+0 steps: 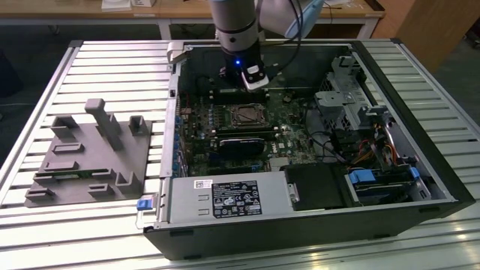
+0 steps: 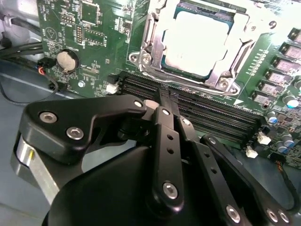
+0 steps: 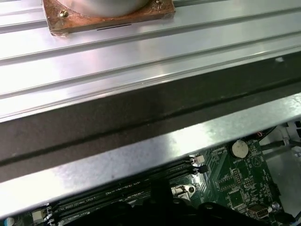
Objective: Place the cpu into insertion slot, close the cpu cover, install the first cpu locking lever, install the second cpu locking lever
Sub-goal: 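Install the first cpu locking lever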
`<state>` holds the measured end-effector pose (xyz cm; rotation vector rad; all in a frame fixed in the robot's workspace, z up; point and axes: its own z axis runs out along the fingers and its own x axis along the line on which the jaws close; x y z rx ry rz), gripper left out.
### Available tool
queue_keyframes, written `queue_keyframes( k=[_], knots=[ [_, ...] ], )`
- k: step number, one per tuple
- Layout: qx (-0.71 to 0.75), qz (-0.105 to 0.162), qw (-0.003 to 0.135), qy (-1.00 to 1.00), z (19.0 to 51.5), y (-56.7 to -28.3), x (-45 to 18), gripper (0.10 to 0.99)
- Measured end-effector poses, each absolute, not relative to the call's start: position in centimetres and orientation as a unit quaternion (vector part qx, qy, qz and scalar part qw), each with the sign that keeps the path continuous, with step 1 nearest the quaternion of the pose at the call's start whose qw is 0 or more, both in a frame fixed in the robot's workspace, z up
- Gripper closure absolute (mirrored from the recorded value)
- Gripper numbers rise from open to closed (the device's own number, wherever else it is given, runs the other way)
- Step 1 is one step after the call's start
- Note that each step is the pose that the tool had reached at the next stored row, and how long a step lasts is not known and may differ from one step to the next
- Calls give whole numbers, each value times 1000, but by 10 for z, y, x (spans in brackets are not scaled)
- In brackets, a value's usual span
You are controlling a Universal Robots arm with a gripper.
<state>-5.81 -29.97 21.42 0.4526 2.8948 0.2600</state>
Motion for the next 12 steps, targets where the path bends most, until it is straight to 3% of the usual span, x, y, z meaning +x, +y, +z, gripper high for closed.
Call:
queue_keyframes(
  k=[12],
  knots=[
    [157,71,46,984,213,-301,-49,980]
  ],
)
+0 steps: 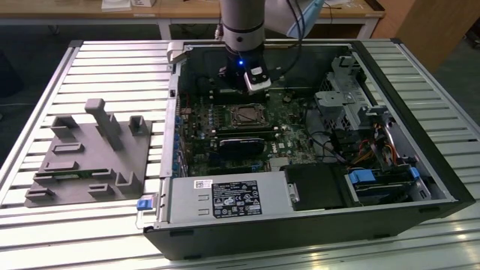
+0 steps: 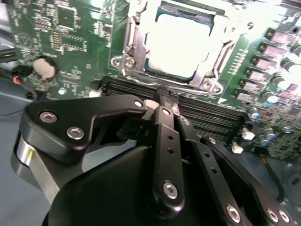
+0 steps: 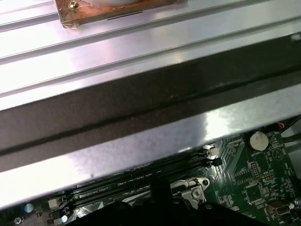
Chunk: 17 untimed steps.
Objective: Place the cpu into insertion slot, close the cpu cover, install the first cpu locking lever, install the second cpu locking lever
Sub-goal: 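Install the first cpu locking lever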
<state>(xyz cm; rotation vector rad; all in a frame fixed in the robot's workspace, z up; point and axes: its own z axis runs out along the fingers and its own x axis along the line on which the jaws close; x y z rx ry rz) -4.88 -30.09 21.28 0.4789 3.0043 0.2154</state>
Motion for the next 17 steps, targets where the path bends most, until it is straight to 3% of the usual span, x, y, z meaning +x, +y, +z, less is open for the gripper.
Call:
queue_keyframes(
  k=[9,17],
  knots=[
    [159,64,20,985,212,-310,-47,980],
    [159,56,16,986,212,-317,-46,980]
  ],
)
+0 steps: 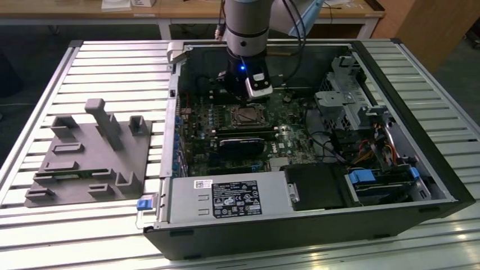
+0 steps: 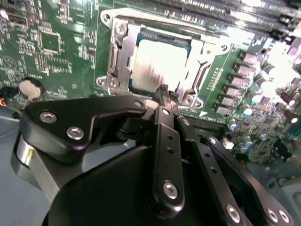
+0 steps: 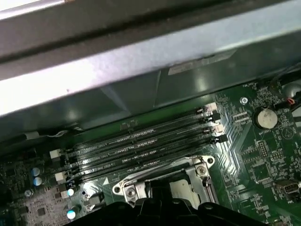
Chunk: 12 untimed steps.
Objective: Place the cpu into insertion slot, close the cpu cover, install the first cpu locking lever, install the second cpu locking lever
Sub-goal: 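Install the first cpu locking lever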
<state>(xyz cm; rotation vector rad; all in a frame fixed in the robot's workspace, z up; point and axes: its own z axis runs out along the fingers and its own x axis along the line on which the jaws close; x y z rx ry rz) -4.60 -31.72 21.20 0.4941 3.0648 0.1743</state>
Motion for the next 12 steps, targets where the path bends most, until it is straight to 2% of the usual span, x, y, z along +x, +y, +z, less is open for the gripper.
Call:
queue_keyframes(
  k=[7,12],
  knots=[
    [158,14,23,987,212,-318,-46,980],
    [158,8,24,987,212,-319,-44,980]
  ],
)
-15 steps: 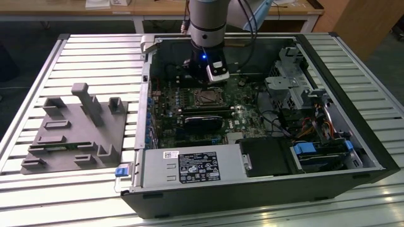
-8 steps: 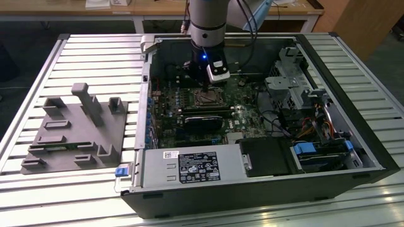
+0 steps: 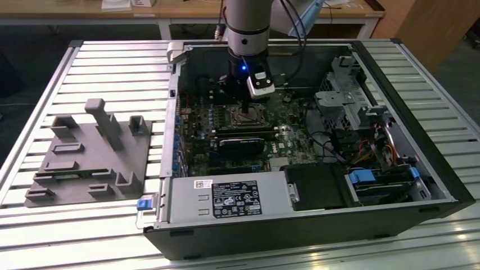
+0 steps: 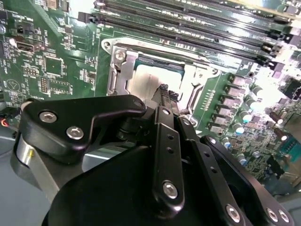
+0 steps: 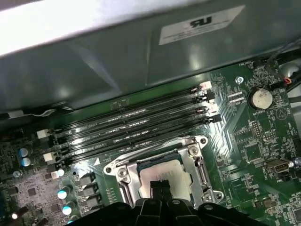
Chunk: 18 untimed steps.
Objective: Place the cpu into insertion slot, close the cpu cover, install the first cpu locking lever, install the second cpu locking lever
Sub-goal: 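Install the first cpu locking lever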
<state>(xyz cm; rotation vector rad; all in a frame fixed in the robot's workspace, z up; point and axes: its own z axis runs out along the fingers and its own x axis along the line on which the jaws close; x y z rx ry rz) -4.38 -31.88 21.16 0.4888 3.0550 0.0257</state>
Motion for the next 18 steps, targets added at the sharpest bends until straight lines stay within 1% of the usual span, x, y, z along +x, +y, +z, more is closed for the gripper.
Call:
queue_keyframes(
  k=[10,18],
  knots=[
    [141,-2,23,990,210,-319,-38,980],
    [125,-2,24,992,209,-322,-37,980]
  ],
)
